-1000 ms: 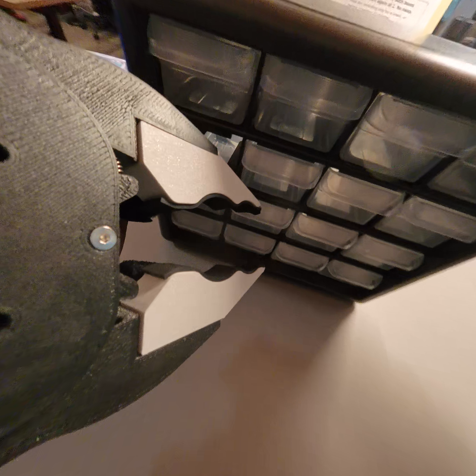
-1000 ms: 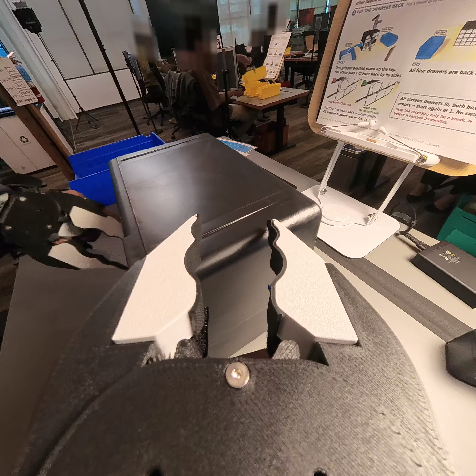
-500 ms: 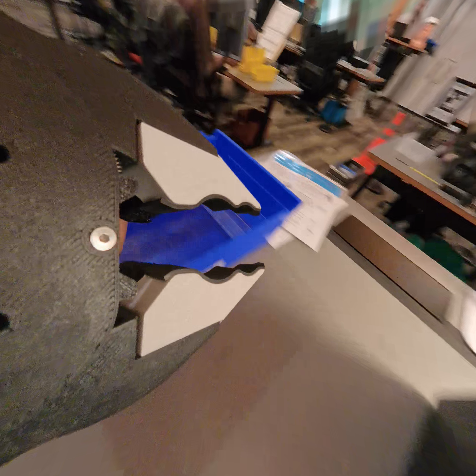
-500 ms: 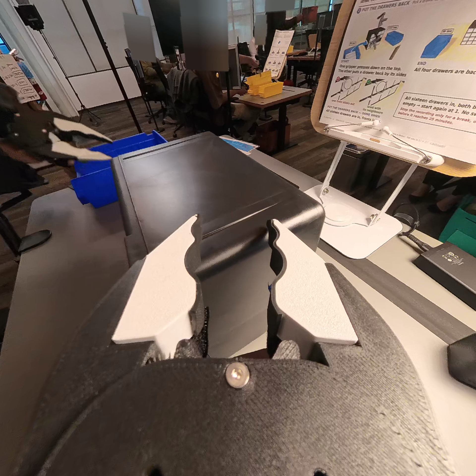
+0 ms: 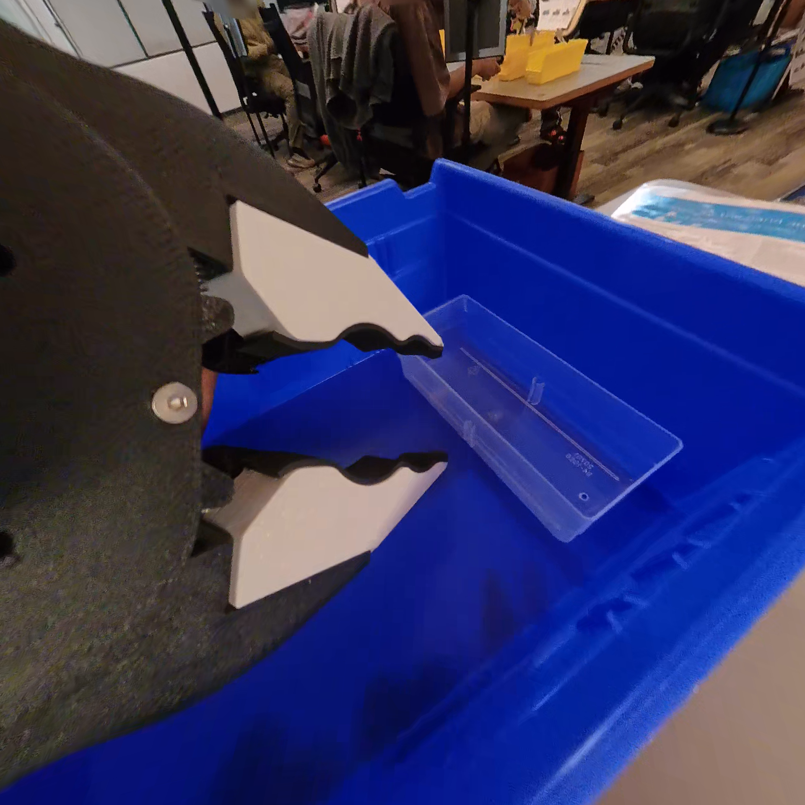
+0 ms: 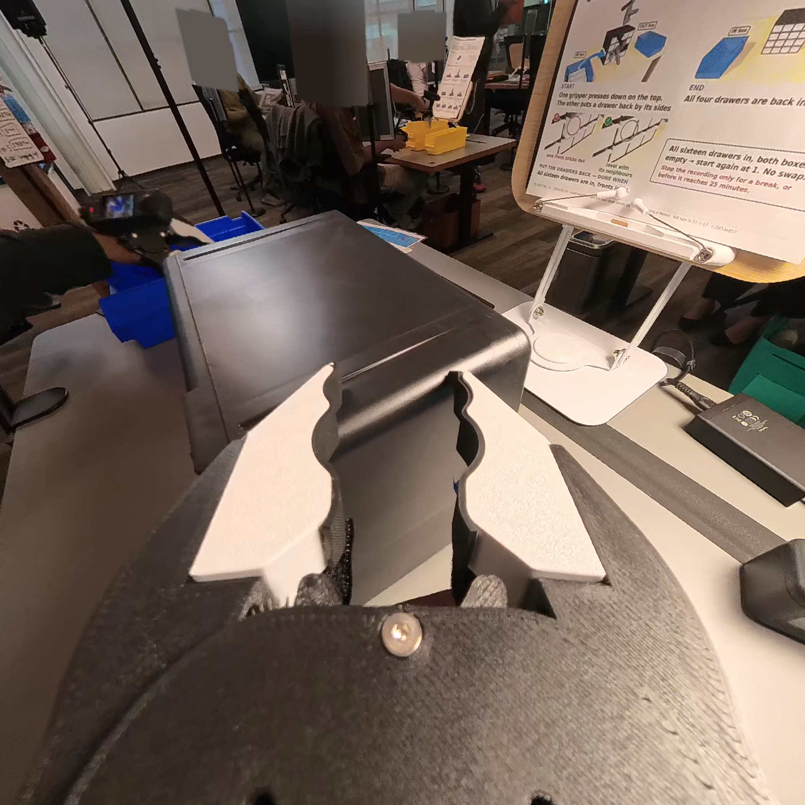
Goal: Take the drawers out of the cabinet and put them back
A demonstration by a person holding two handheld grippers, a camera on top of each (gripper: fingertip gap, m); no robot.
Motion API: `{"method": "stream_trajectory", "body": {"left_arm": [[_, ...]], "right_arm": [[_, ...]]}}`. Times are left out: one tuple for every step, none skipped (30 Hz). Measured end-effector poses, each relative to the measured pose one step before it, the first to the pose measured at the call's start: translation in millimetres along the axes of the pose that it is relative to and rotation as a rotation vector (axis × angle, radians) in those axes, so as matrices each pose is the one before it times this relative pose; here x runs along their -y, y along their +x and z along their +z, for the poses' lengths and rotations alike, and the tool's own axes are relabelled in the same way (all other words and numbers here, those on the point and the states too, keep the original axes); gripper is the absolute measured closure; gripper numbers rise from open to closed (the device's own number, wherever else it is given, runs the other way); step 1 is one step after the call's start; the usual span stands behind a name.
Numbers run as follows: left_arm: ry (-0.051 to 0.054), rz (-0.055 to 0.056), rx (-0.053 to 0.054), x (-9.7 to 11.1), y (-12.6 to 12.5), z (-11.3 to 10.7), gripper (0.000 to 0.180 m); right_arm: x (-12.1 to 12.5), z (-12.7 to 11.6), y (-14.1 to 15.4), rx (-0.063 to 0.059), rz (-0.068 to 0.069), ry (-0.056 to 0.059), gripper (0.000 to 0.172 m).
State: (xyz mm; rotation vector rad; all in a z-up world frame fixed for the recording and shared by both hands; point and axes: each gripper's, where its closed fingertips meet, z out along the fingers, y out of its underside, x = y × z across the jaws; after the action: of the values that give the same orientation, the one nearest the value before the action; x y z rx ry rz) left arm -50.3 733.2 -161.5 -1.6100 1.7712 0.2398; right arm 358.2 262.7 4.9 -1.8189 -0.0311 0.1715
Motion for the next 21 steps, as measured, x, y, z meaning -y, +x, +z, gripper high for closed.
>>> {"method": "stream_trajectory", "body": {"left_arm": [[-0.0072,0.0118,-0.0178,1.75,-0.8,5.94,0.134],[-0.0047,0.0101,-0.0208,2.15,-0.78,5.15,0.134],[-0.0024,0.0098,-0.0189,2.49,-1.08,4.65,0.134],[-0.0013,0.0108,-0.0161,2.73,-1.27,4.16,0.134],[-0.0016,0.0111,-0.0178,2.59,-0.58,4.02,0.134],[-0.0035,0.011,-0.0255,2.23,1.27,3.82,0.134],[-0.0071,0.009,-0.0308,1.45,2.87,3.82,0.134],[-0.0112,0.0065,-0.0248,0.42,2.69,3.79,0.136],[-0.0168,0.0075,-0.0192,-0.67,2.56,3.47,0.14],[-0.0196,0.0088,-0.0203,-1.65,3.62,2.78,0.148],[-0.0186,0.0079,-0.0159,-2.08,3.49,1.85,0.156],[-0.0166,0.0042,-0.0077,-2.32,2.41,0.36,0.162],[-0.0147,-0.0024,-0.0023,-2.54,1.66,-1.29,0.165],[-0.0103,-0.0058,0.0053,-2.71,0.73,-2.86,0.167],[-0.0039,-0.0086,0.0128,-2.64,-0.44,-4.44,0.17],[0.0006,-0.013,0.0121,-2.47,-0.4,-5.87,0.173],[0.004,-0.0156,0.0156,-2.48,-1.05,-7.23,0.175],[0.0051,-0.0151,0.022,-2.23,-2.13,-8.68,0.177],[0.0035,-0.014,0.021,-2.13,-2.34,-10.25,0.176],[0.0077,-0.0145,0.0176,-1.12,-1.91,-11.77,0.177],[0.017,-0.01,0.0231,1.33,-2.77,-13.39,0.177]], "right_arm": [[-0.61,-0.15,0.94,-0.0026,-0.0022,-0.0034,0.118],[-0.67,0.0,0.85,-0.0029,-0.0015,-0.0032,0.118],[-0.66,0.07,0.88,-0.0026,-0.0009,-0.0034,0.118],[-0.78,0.2,0.62,-0.0017,-0.0015,-0.0037,0.118],[-0.65,0.31,0.44,-0.0014,-0.0022,-0.0035,0.118],[-0.34,0.24,0.41,-0.0022,-0.0021,-0.0016,0.118],[-0.06,0.07,0.24,-0.0018,-0.001,-0.0006,0.118],[-0.17,-0.01,0.12,-0.0008,-0.0001,-0.0005,0.118],[-0.16,-0.14,-0.13,-0.0002,-0.0008,-0.0009,0.118],[-0.04,-0.09,0.09,-0.0009,-0.0009,0.0,0.118],[-0.02,-0.19,0.23,-0.0007,-0.0008,0.0002,0.118],[-0.06,-0.07,0.06,0.0004,0.0012,0.0003,0.118],[0.0,-0.11,0.04,0.0006,0.001,0.0001,0.118],[0.04,-0.2,-0.03,-0.0002,-0.0009,0.0,0.118],[0.22,-0.36,0.11,-0.0006,-0.0012,0.0001,0.118],[0.25,-0.33,-0.06,-0.0002,-0.001,0.0004,0.118],[0.66,-0.47,-0.01,0.0004,-0.0005,0.0022,0.118],[0.77,-0.5,-0.29,0.0016,0.0009,0.0032,0.118],[0.82,-0.54,-0.42,0.0023,0.0012,0.0028,0.118],[0.84,-0.49,-0.63,0.0021,0.0004,0.0031,0.118],[0.85,-0.4,-0.58,0.0018,0.0004,0.003,0.118]]}}
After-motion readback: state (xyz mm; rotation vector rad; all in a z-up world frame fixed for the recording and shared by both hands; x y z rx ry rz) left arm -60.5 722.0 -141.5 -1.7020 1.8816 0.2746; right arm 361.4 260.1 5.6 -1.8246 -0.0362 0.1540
